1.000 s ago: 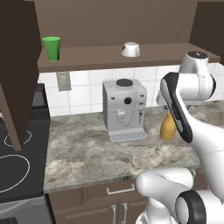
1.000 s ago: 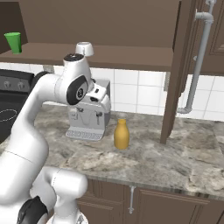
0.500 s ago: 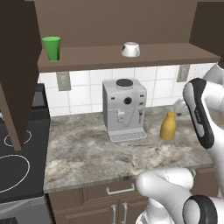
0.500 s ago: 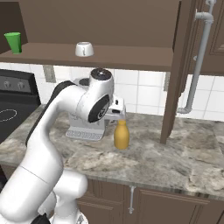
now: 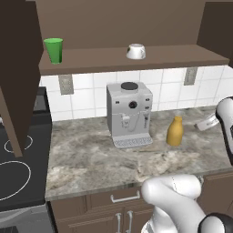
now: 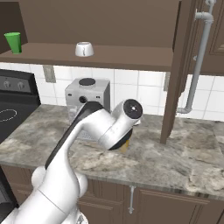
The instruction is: There is a tray on the dining counter. Grab the cup, mug, and pitcher and place them on the tray. The pitcher may be placed next to the tray if it cannot fit the tray.
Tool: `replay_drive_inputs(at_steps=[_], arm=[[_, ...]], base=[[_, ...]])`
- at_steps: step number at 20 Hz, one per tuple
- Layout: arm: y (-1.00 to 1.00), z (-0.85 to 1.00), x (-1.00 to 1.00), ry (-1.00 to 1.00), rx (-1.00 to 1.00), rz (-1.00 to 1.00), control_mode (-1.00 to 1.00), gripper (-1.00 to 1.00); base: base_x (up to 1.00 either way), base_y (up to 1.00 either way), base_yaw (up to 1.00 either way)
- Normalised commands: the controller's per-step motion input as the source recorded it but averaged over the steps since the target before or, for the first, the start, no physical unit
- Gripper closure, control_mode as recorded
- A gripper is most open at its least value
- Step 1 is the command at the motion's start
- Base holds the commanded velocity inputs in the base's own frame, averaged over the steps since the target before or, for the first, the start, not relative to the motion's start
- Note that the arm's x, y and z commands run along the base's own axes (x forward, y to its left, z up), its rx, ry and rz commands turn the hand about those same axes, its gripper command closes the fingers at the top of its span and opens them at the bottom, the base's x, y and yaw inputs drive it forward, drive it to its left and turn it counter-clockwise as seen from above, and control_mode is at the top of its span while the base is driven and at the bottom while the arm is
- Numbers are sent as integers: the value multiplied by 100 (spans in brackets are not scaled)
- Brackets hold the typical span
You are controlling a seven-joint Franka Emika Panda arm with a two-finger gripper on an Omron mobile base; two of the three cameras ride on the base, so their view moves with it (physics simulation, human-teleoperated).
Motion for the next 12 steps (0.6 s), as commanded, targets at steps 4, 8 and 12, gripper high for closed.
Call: replay_drive_inputs(at_steps=[4, 8, 12], arm=[[-18, -33, 8, -37, 1, 33, -100, -100], [-3, -33, 18, -24, 0, 22, -100, -100], [-10, -27, 28, -18, 1, 19, -100, -100]], base=[[0, 0, 0], [0, 0, 0], [0, 0, 0]])
